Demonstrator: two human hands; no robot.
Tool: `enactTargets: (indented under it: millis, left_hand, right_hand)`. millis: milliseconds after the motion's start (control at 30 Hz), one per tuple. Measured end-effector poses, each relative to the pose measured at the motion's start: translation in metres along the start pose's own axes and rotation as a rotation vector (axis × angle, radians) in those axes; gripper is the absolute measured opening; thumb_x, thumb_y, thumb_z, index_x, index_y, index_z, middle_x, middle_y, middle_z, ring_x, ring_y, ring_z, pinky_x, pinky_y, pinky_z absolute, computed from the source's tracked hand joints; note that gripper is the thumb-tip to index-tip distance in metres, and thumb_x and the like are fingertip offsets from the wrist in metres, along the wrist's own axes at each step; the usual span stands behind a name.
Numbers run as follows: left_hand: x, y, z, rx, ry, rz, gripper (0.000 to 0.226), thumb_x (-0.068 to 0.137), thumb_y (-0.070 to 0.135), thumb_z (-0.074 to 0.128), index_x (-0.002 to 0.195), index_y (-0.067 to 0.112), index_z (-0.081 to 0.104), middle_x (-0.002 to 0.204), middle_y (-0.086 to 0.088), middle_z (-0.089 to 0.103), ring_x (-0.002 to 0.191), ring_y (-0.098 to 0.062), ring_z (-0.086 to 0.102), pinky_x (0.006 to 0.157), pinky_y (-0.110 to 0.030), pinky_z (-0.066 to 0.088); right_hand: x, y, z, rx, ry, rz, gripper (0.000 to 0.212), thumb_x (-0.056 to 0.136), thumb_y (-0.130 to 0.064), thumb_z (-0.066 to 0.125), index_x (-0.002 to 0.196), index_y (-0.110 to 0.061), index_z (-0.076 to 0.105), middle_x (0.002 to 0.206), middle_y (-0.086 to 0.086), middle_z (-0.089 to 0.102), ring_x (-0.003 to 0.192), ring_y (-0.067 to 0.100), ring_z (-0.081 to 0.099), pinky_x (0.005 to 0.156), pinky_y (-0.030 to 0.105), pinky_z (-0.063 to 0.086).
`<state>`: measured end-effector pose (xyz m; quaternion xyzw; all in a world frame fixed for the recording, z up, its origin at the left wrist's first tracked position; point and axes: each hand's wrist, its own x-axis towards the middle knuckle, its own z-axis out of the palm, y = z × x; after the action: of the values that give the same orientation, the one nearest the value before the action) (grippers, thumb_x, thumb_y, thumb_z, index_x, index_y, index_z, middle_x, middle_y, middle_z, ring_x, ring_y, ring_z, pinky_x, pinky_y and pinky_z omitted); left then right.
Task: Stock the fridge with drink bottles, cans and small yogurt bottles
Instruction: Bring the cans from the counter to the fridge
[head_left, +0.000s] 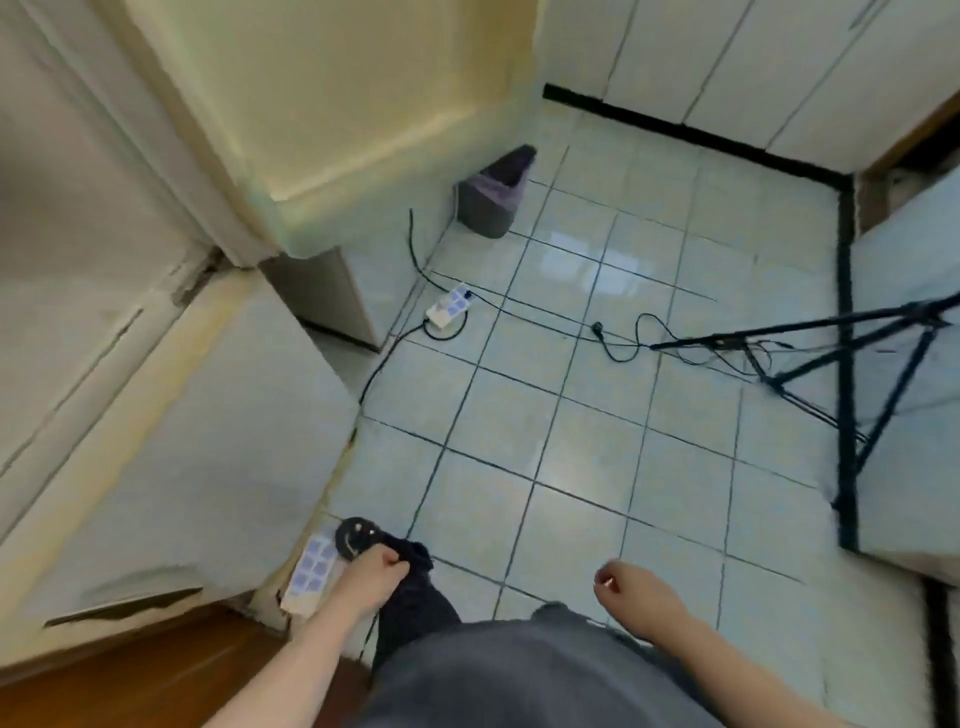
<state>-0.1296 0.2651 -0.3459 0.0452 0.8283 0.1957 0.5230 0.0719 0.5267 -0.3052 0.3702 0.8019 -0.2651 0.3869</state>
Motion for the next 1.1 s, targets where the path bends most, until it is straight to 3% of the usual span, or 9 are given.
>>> enactTargets:
  millis: [67,167,267,467,667,767,867,1100]
  left_hand:
    - [-0.010,0.022,0.052,0.046,0.005,0.023,0.031,0.096,0.028,0.051,0.123,0.012,0.054,0.122,-0.009,0.059,0.113,-0.025,0.055,0.091,-0.030,0.042]
    - [-0.027,0.056,0.125,0.248,-0.054,0.108,0.021,0.095,0.033,0.051,0.110,0.020,0.059,0.121,-0.005,0.062,0.110,-0.018,0.057,0.081,-0.022,0.039]
    - [-0.048,0.092,0.173,0.483,-0.098,0.156,0.033,0.093,0.044,0.048,0.119,0.027,0.059,0.127,0.002,0.059,0.118,-0.019,0.053,0.093,-0.025,0.041]
    - [-0.049,0.171,0.231,0.634,-0.164,0.298,0.030,0.095,0.032,0.052,0.118,0.014,0.060,0.121,-0.004,0.063,0.112,-0.019,0.057,0.088,-0.023,0.039]
    - [-0.032,0.248,0.304,0.825,-0.248,0.314,0.031,0.096,0.031,0.049,0.109,0.008,0.063,0.113,-0.008,0.065,0.107,-0.024,0.058,0.084,-0.028,0.039]
    - [-0.029,0.308,0.365,0.889,-0.320,0.387,0.022,0.096,0.029,0.050,0.094,0.009,0.061,0.097,-0.007,0.063,0.092,-0.021,0.057,0.086,-0.032,0.044]
    - [-0.030,0.369,0.436,0.988,-0.429,0.482,0.016,0.095,0.026,0.050,0.088,0.013,0.057,0.091,-0.005,0.058,0.083,-0.020,0.053,0.077,-0.030,0.041]
    - [-0.049,0.499,0.598,1.440,-0.500,0.713,0.032,0.095,0.031,0.047,0.119,0.012,0.056,0.121,-0.009,0.063,0.110,-0.023,0.058,0.087,-0.026,0.041]
  right_hand:
    - [-0.018,0.056,0.020,0.073,0.015,0.041,0.030,0.094,-0.034,0.044,0.118,-0.022,0.057,0.121,0.001,0.062,0.110,0.019,0.057,0.086,0.026,0.043]
    - [-0.049,0.141,0.051,0.253,0.047,0.184,0.027,0.094,-0.033,0.044,0.114,-0.021,0.059,0.117,0.001,0.064,0.108,0.019,0.058,0.084,0.024,0.042]
    - [-0.085,0.208,0.085,0.564,0.074,0.357,0.018,0.095,-0.028,0.046,0.098,-0.017,0.060,0.111,0.010,0.067,0.106,0.025,0.061,0.086,0.029,0.046]
    - [-0.130,0.274,0.138,0.871,0.123,0.494,0.020,0.093,-0.025,0.046,0.076,-0.023,0.055,0.085,-0.001,0.068,0.090,0.019,0.063,0.074,0.024,0.043]
    - [-0.154,0.317,0.171,1.205,0.216,0.618,0.017,0.095,-0.026,0.045,0.096,-0.022,0.061,0.100,-0.003,0.064,0.095,0.016,0.059,0.082,0.027,0.046]
    - [-0.165,0.356,0.181,1.349,0.258,0.741,0.023,0.096,-0.026,0.044,0.112,-0.019,0.059,0.112,0.000,0.062,0.105,0.018,0.058,0.091,0.028,0.046]
    - [-0.175,0.403,0.188,1.431,0.295,0.858,0.021,0.096,-0.027,0.044,0.108,-0.021,0.060,0.112,-0.001,0.064,0.102,0.017,0.059,0.084,0.024,0.043]
    - [-0.209,0.513,0.171,1.603,0.336,1.088,0.016,0.097,-0.034,0.045,0.107,-0.027,0.056,0.112,-0.006,0.063,0.097,0.009,0.057,0.087,0.022,0.045]
